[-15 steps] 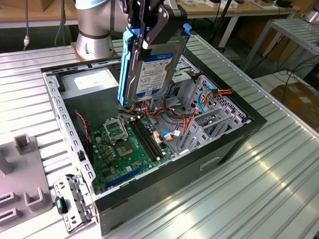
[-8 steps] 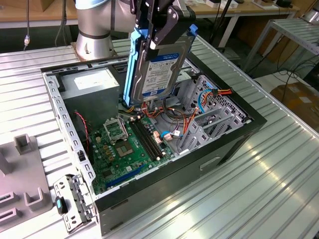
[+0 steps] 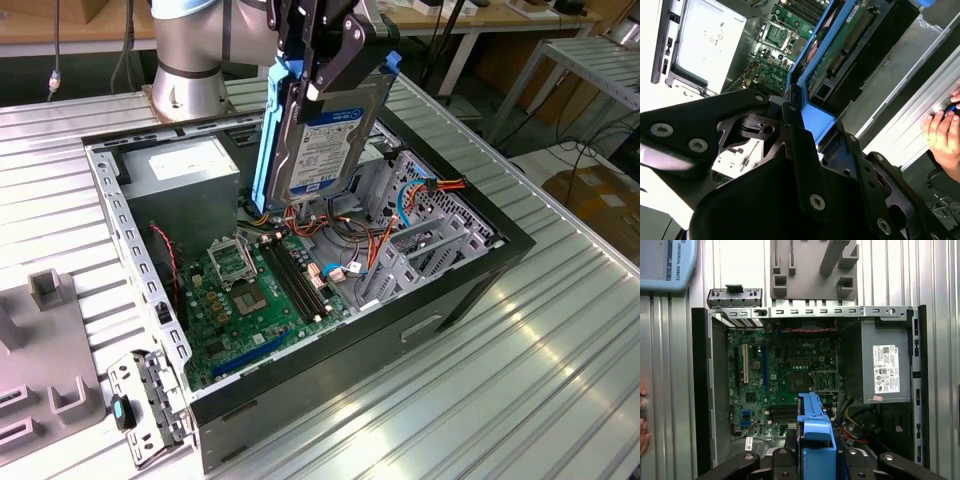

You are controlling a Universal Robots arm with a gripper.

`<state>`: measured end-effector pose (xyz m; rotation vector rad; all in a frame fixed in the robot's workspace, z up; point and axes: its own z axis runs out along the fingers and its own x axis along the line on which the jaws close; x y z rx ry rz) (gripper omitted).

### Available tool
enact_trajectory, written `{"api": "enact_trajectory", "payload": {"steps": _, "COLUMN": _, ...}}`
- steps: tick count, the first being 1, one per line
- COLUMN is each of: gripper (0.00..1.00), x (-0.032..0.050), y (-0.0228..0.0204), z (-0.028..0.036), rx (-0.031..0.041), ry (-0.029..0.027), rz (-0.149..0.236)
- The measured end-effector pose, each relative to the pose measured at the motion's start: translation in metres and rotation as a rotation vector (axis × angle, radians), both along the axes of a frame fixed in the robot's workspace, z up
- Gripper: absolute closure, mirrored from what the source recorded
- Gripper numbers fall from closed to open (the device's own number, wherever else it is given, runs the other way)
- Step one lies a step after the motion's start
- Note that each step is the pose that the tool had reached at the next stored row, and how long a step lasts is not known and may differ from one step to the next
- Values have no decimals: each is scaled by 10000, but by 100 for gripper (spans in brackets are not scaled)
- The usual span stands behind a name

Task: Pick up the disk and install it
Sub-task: 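Insert the disk into the insertion slot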

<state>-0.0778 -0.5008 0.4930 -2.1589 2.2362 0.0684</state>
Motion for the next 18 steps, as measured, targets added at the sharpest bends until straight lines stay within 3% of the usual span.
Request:
{"api": "enact_trajectory", "payload": {"steps": 7, "gripper": 63, "x": 1, "y": -75, "z": -3, "rx": 0, "ry": 0, "rz": 0}}
{"api": "enact_trajectory", "payload": {"steps": 18, "gripper": 63, "x": 1, "y": -248, "z": -7, "rx": 0, "ry": -1, "rz": 0}}
